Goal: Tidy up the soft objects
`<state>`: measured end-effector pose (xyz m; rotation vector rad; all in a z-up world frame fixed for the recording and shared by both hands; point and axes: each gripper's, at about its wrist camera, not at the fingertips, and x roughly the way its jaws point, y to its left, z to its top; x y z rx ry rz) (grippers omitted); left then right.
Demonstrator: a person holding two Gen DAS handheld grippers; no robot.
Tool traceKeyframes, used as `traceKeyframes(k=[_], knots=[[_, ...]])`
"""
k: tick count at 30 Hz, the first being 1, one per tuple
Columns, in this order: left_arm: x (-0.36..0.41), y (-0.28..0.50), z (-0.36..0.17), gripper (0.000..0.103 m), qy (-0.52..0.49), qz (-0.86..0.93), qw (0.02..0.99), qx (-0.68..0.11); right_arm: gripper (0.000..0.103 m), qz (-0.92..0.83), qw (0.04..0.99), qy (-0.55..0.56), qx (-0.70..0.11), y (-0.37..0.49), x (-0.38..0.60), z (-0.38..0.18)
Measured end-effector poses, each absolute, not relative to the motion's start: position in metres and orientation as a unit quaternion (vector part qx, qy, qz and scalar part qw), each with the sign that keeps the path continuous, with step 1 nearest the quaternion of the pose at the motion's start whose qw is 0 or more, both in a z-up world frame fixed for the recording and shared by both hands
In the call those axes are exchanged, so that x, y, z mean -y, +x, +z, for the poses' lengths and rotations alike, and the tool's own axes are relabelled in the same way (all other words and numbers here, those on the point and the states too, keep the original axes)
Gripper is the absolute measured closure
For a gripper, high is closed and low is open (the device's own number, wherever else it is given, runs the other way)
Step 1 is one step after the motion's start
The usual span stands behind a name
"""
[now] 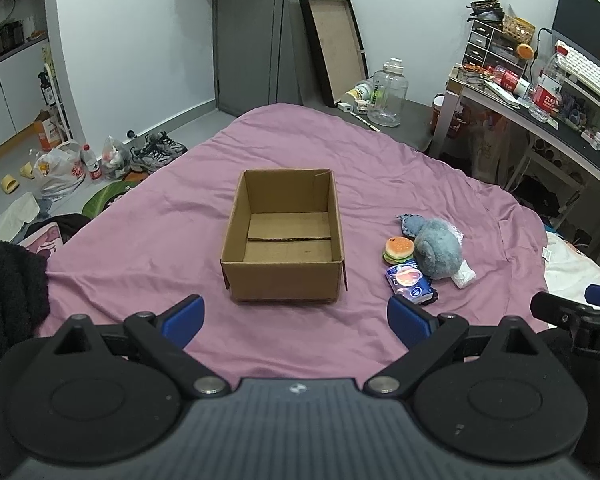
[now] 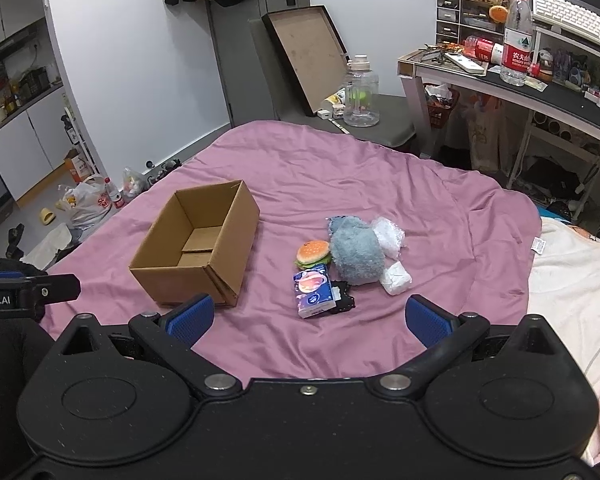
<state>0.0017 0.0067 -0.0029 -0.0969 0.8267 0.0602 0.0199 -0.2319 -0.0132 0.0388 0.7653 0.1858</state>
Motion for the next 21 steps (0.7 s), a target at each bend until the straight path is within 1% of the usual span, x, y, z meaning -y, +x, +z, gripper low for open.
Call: traceKeyframes(k=[10, 21], knots=[[-0.006, 0.011, -0.006, 0.006, -0.043, 0.027, 0.91, -0.412, 0.0, 0.088, 0.92, 0.024, -0.381, 0.026, 0.235, -0.02], [0.004, 0.036, -0.019, 0.006, -0.039, 0.015, 0.902, -0.429, 0.0, 0.082, 0.913, 0.038, -0.398, 0.047, 0.242, -0.04]])
